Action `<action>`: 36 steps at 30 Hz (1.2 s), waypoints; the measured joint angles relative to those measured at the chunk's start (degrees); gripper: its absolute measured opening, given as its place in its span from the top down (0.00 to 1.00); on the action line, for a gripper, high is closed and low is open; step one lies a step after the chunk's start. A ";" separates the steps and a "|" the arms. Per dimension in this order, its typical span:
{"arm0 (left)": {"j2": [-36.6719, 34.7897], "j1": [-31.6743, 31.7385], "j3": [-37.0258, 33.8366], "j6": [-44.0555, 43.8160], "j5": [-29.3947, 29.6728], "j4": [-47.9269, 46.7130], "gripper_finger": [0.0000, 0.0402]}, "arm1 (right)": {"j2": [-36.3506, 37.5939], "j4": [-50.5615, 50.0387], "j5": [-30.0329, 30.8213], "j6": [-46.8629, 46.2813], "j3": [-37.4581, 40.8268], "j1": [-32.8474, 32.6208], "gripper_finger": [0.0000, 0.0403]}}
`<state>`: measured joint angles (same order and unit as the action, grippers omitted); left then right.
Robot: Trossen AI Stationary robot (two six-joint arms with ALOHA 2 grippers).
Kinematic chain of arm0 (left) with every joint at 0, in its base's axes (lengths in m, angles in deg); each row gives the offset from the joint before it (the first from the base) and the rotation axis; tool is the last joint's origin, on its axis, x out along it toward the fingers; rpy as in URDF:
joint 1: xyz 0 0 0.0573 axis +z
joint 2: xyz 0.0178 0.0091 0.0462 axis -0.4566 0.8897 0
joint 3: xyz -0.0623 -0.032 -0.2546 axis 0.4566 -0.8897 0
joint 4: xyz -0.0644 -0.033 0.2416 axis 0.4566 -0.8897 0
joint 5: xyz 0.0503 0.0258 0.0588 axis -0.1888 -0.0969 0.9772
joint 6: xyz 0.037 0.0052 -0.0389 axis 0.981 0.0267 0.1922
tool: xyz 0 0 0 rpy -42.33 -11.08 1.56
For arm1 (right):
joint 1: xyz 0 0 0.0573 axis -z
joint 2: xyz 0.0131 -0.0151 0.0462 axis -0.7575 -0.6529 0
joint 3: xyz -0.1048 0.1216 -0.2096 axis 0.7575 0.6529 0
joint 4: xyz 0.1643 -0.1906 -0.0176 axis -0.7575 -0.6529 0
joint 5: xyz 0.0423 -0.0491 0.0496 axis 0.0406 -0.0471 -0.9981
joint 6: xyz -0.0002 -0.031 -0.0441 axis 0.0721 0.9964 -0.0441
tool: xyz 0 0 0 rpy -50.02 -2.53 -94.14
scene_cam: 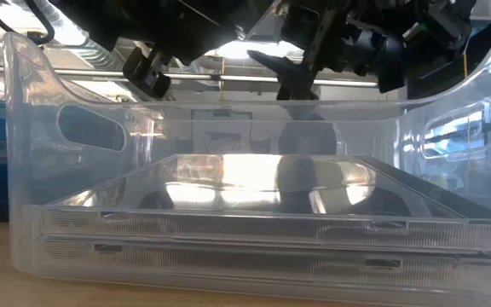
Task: Pick & place jewel cases by type
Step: Put the black CD case into the transparent bin
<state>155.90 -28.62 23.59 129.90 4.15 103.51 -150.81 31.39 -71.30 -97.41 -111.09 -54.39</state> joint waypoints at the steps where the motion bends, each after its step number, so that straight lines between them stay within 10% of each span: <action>1: 0.00 -0.04 0.00 0.00 0.07 0.02 0.89 | -0.27 0.50 -0.52 -0.53 0.00 0.06 0.34; 23: -0.02 -0.15 0.01 7.96 5.82 1.13 0.89 | -0.64 0.62 -1.54 -2.86 0.00 0.04 0.68; 36: -0.02 -1.51 0.00 9.06 5.96 2.72 0.89 | -0.64 0.91 -2.32 -2.67 0.00 0.04 0.70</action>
<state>155.88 -30.13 23.59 138.95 10.10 106.23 -151.45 32.30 -73.62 -100.09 -111.09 -54.34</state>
